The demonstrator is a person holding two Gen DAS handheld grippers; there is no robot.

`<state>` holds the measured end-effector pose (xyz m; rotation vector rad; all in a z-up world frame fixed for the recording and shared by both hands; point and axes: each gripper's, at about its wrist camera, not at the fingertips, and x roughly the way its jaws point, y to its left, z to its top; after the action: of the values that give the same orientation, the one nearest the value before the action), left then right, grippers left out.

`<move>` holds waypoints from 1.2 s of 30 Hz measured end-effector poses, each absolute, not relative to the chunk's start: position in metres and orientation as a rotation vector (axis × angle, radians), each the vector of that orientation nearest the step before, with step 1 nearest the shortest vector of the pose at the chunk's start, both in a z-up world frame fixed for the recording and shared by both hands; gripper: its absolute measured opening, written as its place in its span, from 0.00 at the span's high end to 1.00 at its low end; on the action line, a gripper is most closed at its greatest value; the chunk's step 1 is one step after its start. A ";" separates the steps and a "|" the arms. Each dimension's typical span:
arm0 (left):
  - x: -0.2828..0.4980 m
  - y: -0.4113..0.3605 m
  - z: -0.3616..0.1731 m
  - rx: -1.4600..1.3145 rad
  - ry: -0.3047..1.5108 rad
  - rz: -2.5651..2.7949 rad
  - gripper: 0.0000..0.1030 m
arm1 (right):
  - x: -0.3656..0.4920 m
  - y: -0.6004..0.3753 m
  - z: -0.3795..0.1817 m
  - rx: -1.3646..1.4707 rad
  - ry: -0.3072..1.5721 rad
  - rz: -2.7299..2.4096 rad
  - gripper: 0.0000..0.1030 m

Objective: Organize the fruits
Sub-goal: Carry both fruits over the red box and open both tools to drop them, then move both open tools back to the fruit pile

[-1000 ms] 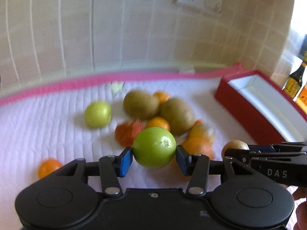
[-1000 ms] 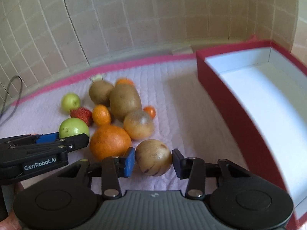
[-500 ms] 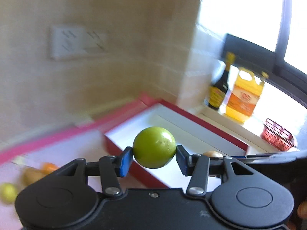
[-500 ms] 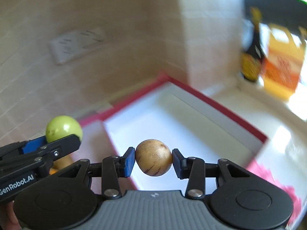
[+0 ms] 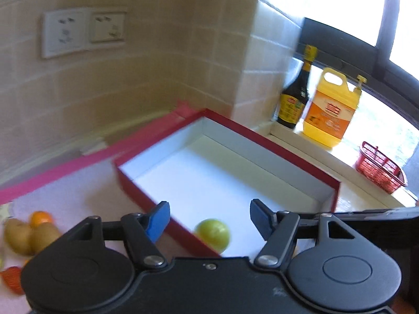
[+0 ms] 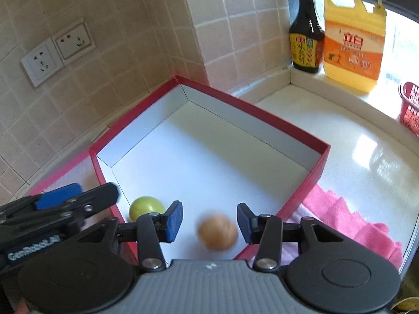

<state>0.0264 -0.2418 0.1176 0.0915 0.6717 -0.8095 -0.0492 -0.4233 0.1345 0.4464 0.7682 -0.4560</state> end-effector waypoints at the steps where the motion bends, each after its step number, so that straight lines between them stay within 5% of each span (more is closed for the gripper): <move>1: 0.026 -0.231 0.122 0.077 0.663 -0.789 0.22 | -0.050 -0.421 0.139 0.440 0.753 -0.451 0.53; 19: -0.014 0.020 0.200 -0.046 0.436 -0.174 0.22 | -0.006 -0.271 0.212 0.204 0.589 -0.018 0.53; 36: 0.031 0.054 0.042 -0.166 0.785 -0.121 0.24 | 0.030 -0.200 0.117 0.163 0.825 0.001 0.48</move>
<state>0.0307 0.0541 0.0418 -0.1656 0.7850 -0.1215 0.0301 -0.2000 0.1175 0.1625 0.8250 0.0015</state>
